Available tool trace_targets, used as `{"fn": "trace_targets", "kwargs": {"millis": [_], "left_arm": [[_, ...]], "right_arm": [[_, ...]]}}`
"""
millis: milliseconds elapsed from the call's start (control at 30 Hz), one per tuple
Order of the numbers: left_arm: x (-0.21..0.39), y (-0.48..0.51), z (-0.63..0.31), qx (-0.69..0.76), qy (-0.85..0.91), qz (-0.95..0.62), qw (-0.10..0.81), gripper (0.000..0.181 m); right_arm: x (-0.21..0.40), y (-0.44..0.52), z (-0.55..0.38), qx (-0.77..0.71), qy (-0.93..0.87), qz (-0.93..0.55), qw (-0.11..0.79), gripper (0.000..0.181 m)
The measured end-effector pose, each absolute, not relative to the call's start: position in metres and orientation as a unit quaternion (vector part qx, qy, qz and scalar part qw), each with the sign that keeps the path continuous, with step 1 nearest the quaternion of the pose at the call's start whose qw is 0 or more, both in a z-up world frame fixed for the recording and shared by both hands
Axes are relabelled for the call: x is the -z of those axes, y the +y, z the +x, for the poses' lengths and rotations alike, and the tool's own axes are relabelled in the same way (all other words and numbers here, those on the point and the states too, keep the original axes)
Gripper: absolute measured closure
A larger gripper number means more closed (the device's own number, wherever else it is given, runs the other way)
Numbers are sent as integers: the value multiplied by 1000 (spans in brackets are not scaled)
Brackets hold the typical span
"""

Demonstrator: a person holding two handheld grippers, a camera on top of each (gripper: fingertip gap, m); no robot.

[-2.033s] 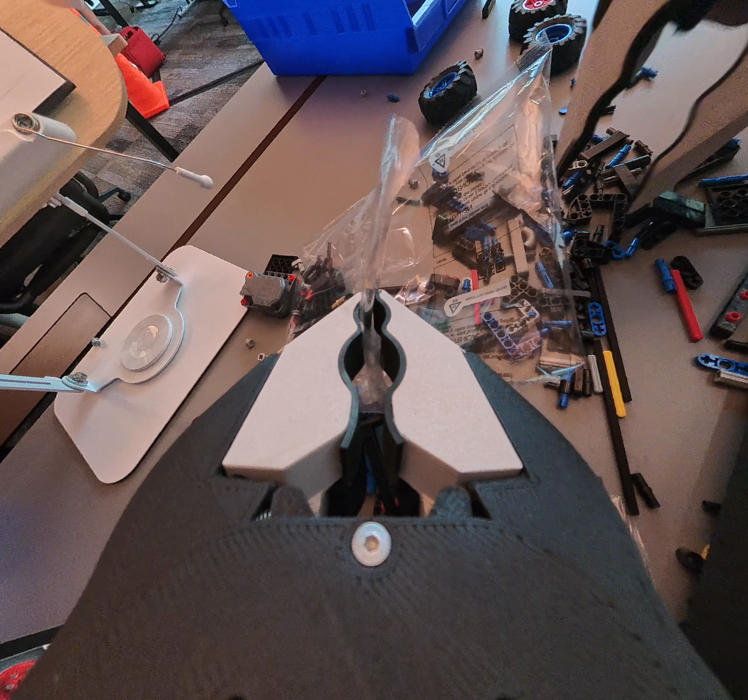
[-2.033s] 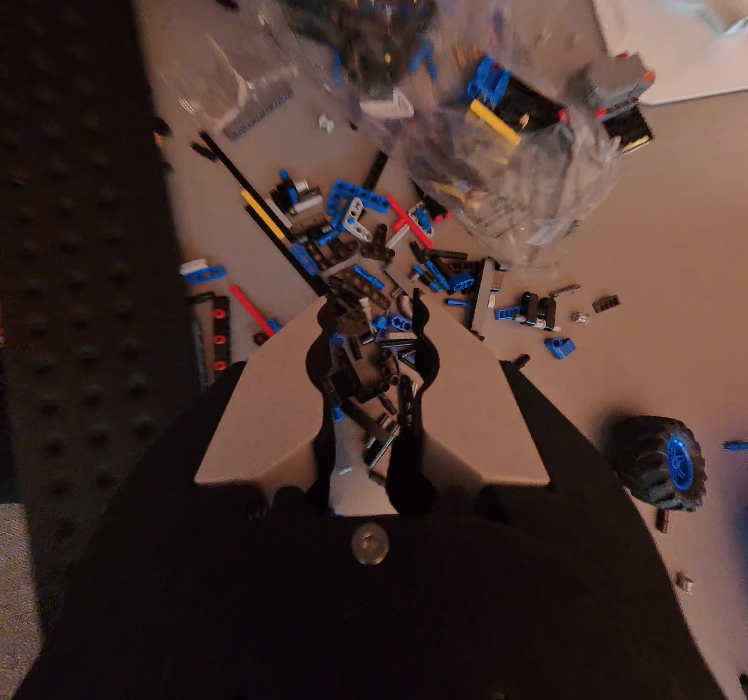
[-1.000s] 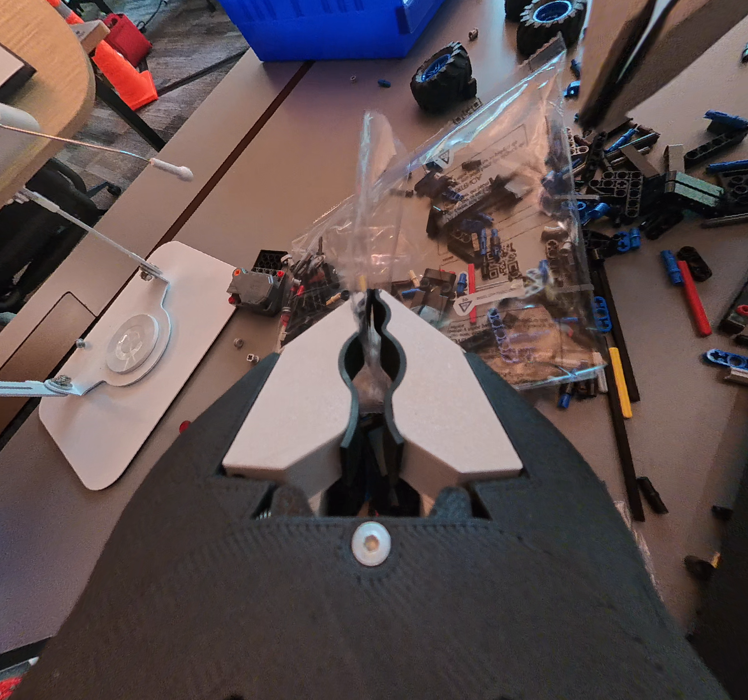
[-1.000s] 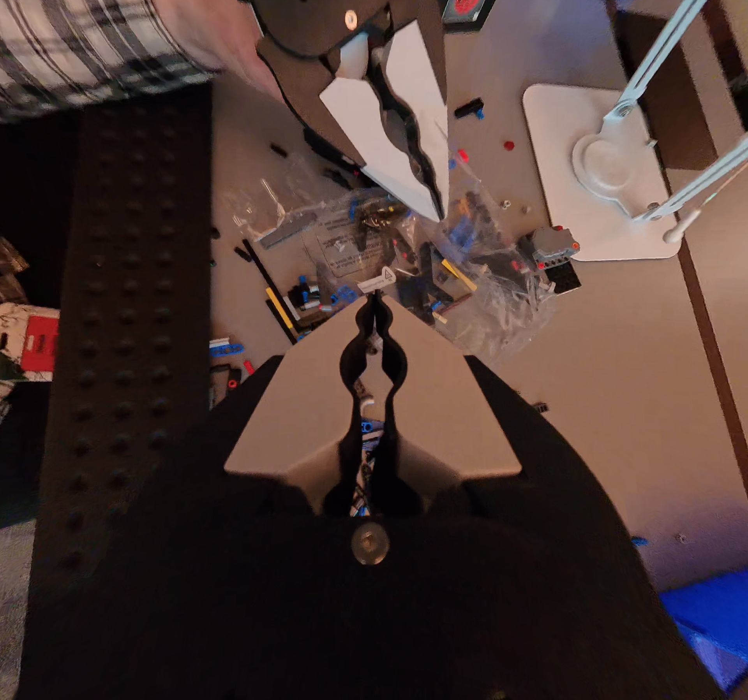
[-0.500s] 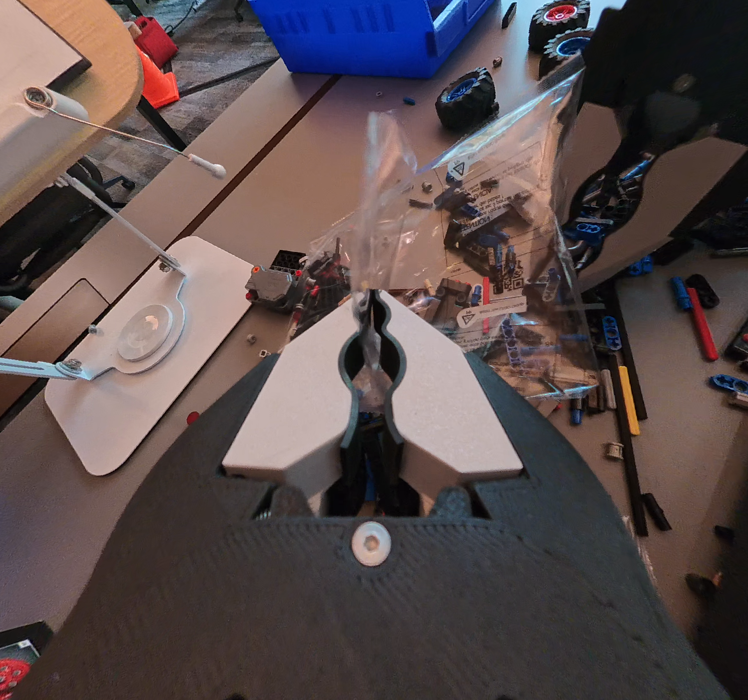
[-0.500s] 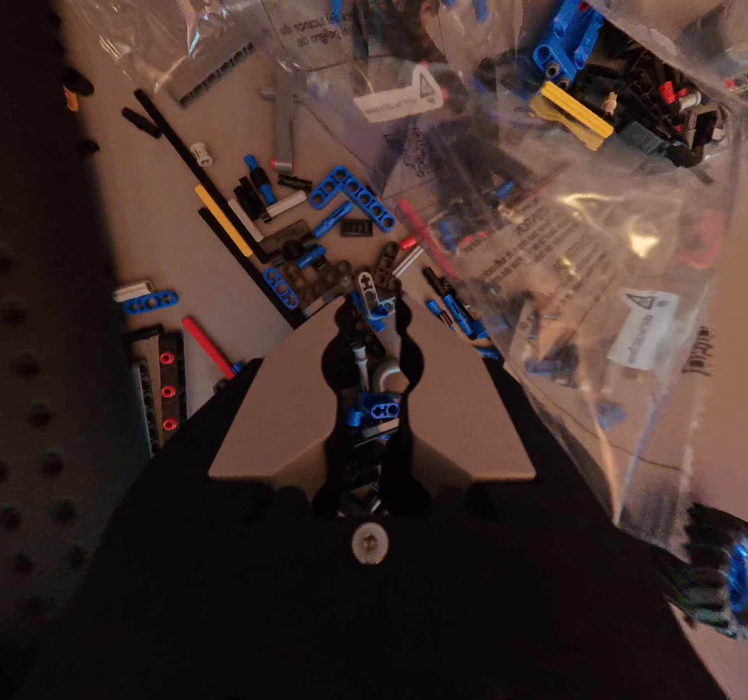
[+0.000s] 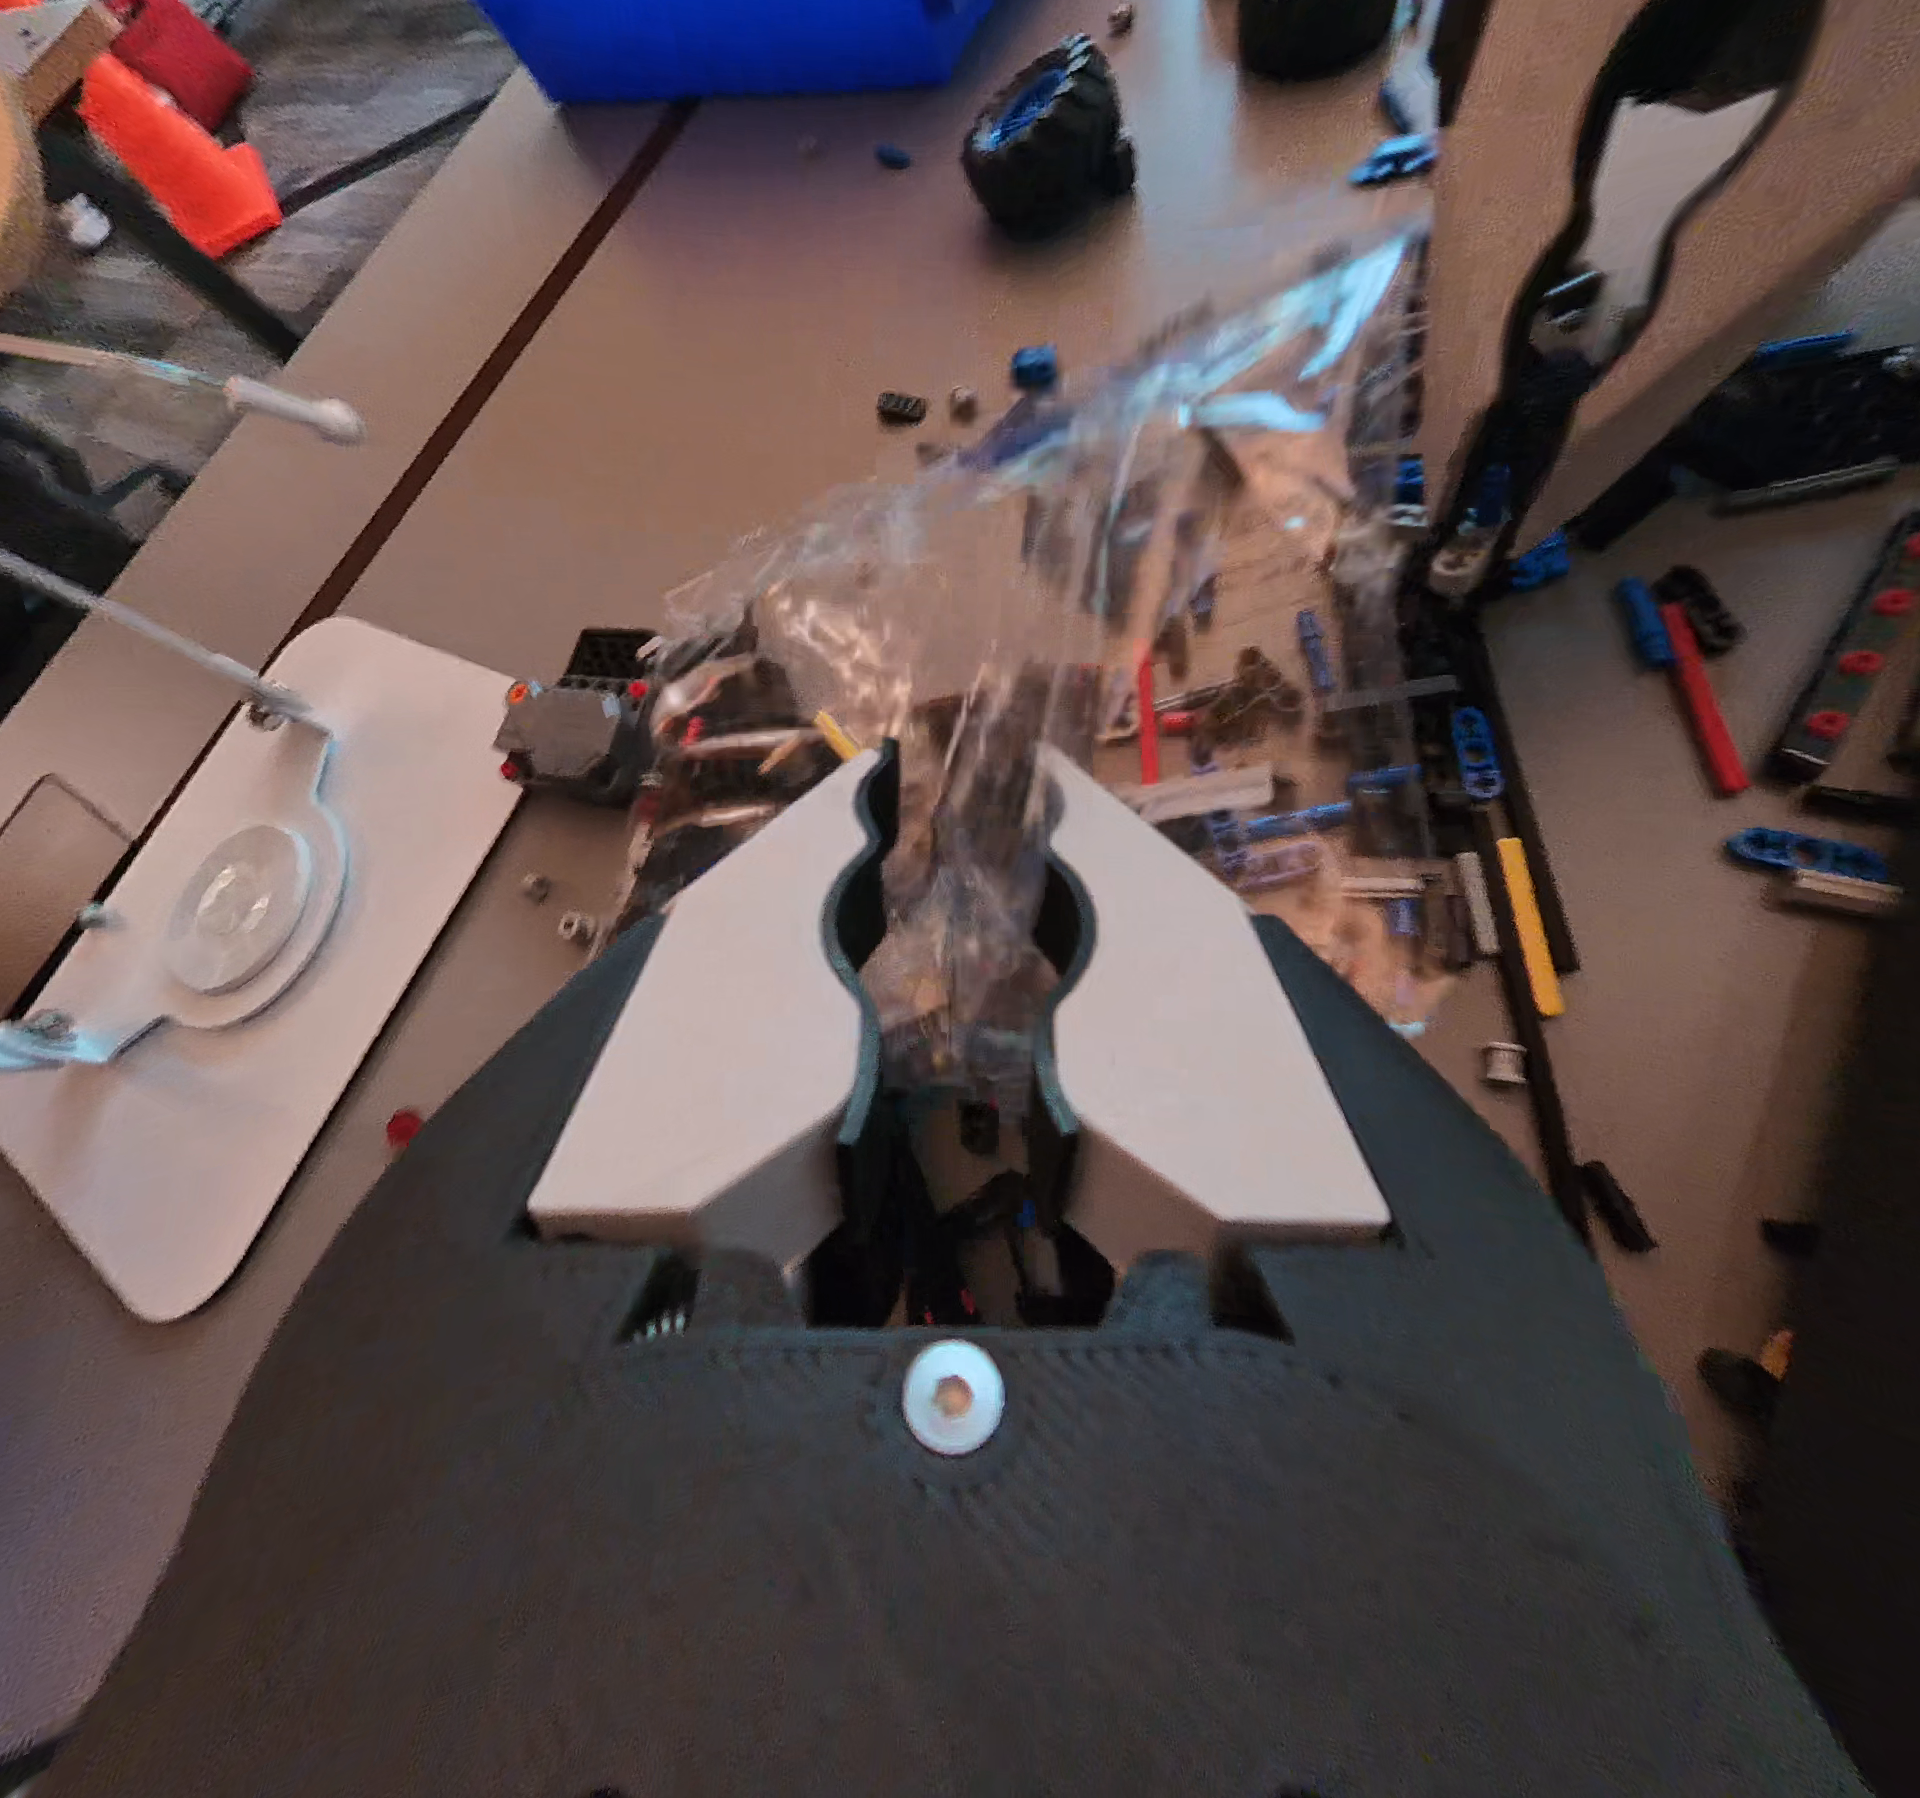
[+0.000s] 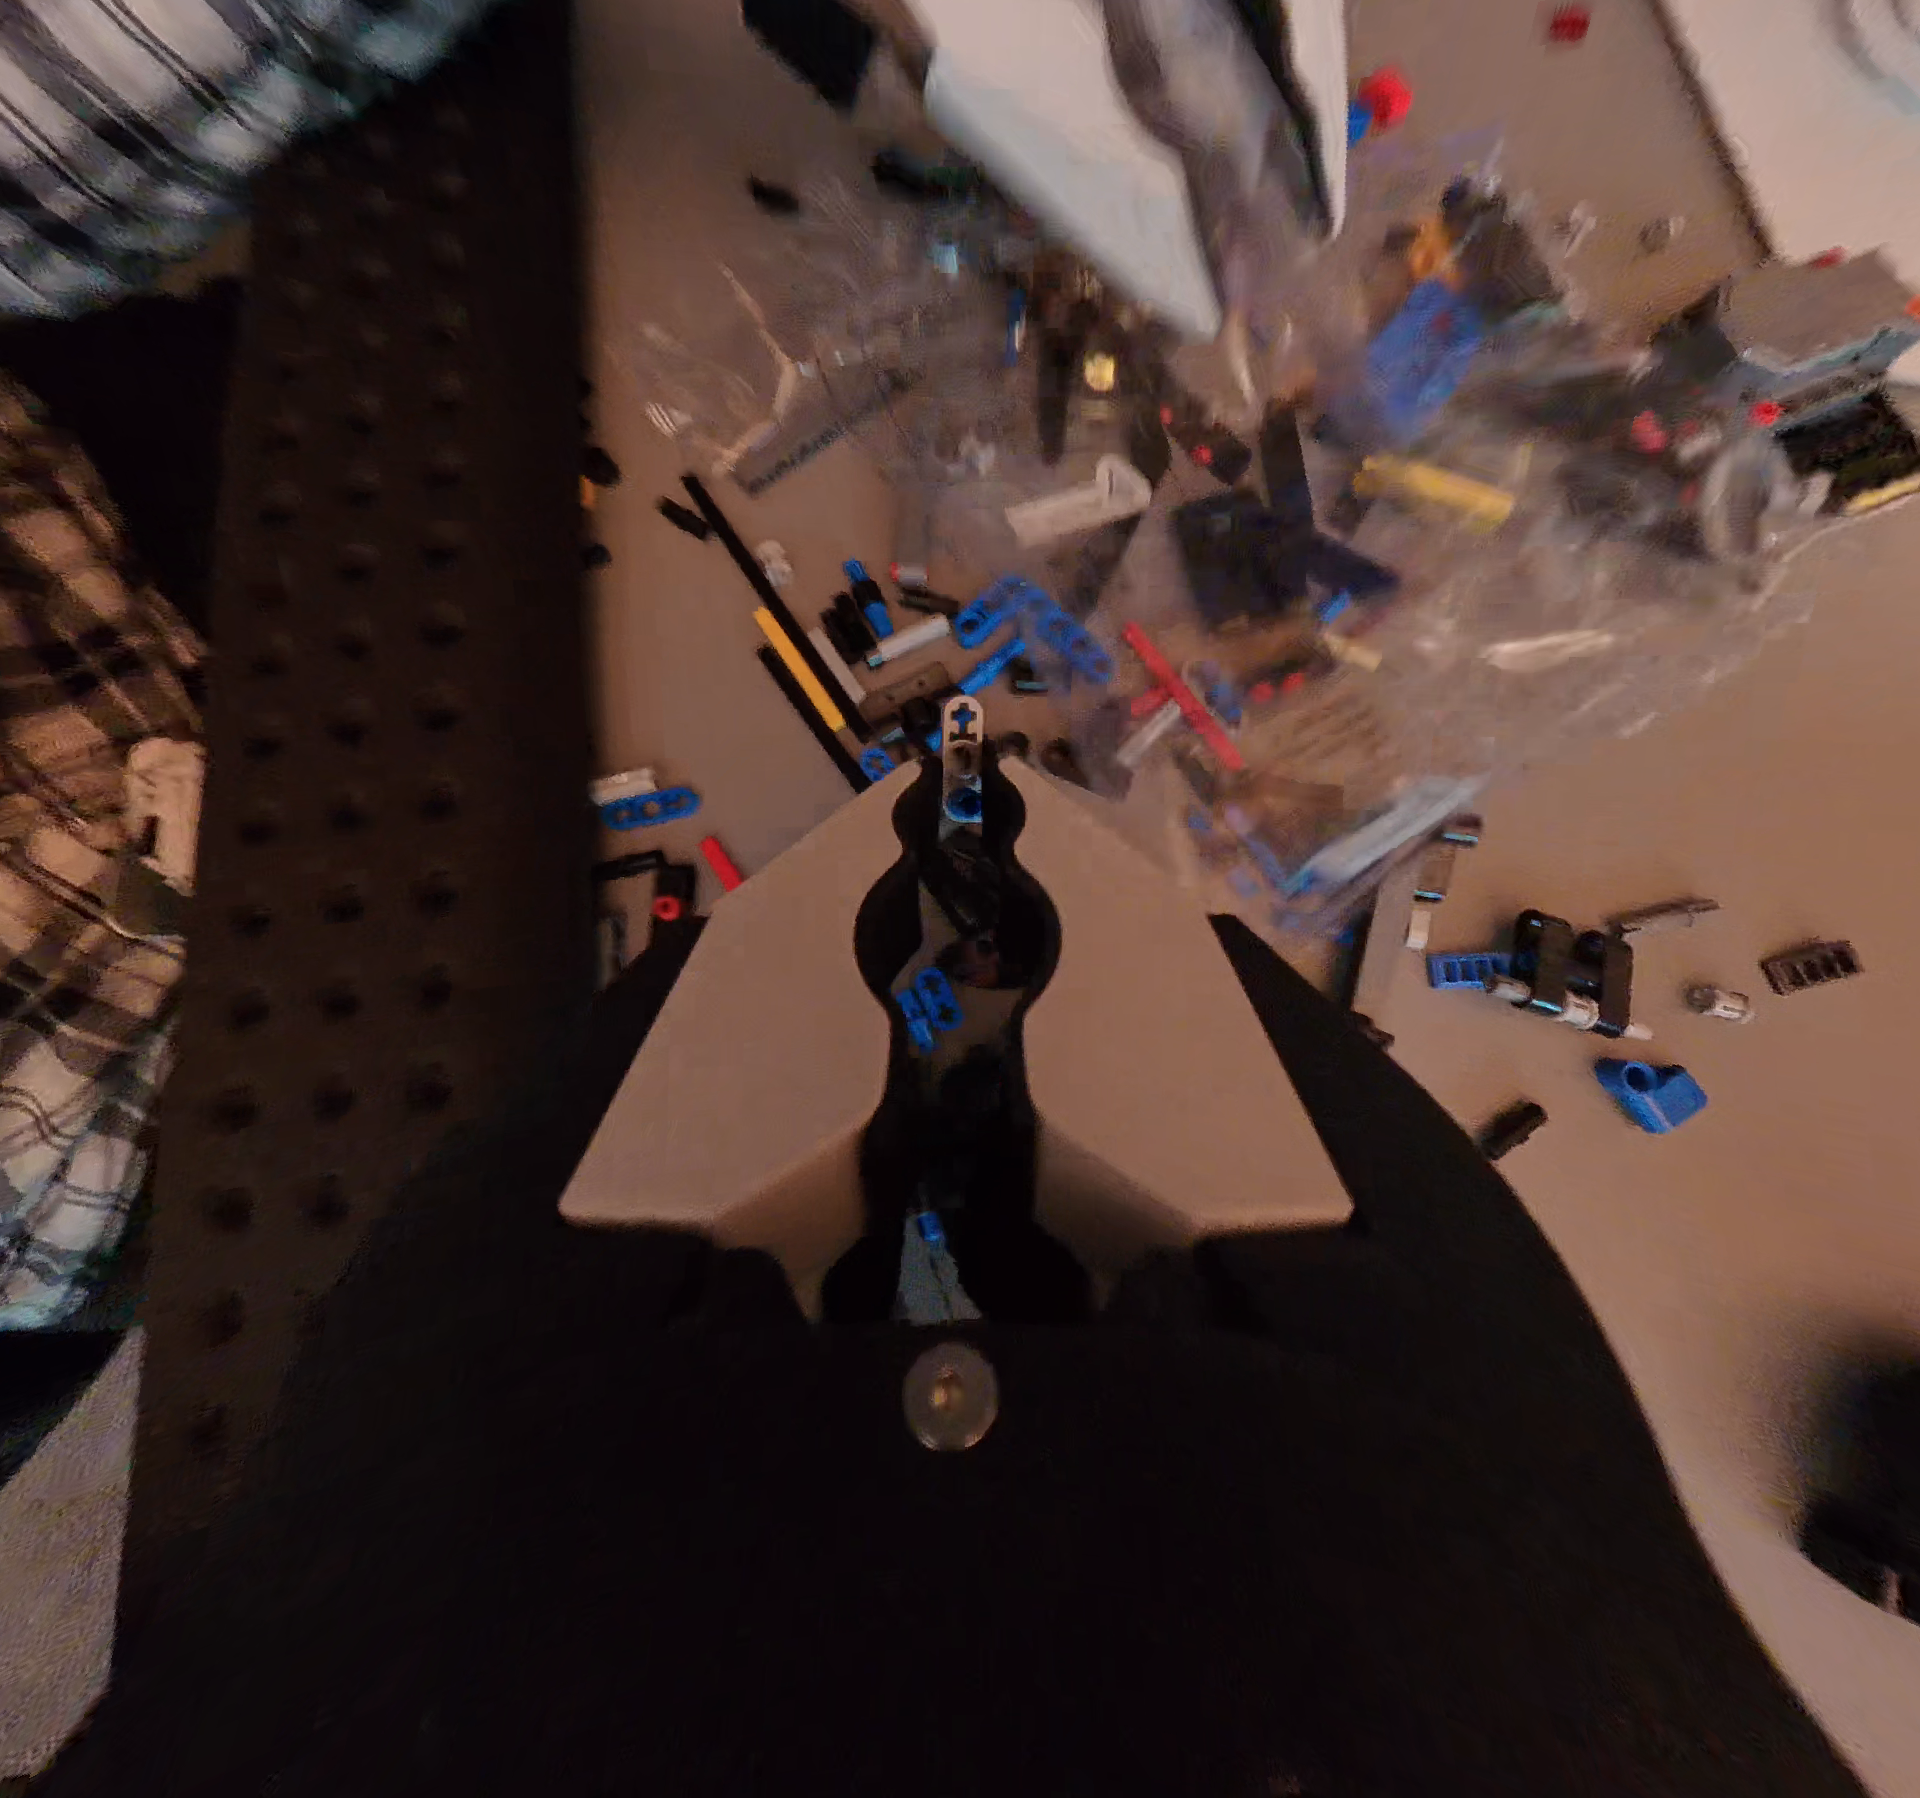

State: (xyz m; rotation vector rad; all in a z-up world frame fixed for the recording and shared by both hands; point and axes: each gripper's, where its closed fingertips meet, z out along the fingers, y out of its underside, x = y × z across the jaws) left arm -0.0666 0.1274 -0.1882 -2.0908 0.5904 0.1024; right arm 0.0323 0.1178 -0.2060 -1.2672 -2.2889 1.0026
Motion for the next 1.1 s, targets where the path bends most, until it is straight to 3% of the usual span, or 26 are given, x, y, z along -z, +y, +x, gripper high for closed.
{"fn": "trace_targets", "kwargs": {"millis": [67, 200, 400, 667, 933, 1100], "left_arm": [[176, 127, -50, -25, 268, -827, 494, 149], [152, 121, -10, 40, 314, -775, 548, 144], [141, 110, 33, 153, 339, -738, 563, 166], [136, 110, 30, 176, 323, -734, 571, 170], [116, 100, 34, 271, 297, -701, 590, 177], [115, 101, 31, 289, 281, -700, 590, 177]], "right_arm": [[187, 112, 36, -404, -785, -435, 179, 176], [146, 106, 38, -486, -742, -406, 219, 176], [138, 103, 24, -441, -758, -378, 297, 176], [134, 104, 20, -430, -755, -369, 330, 176], [115, 93, 26, -542, -707, -345, 295, 176], [114, 95, 23, -476, -728, -321, 375, 176]]}}
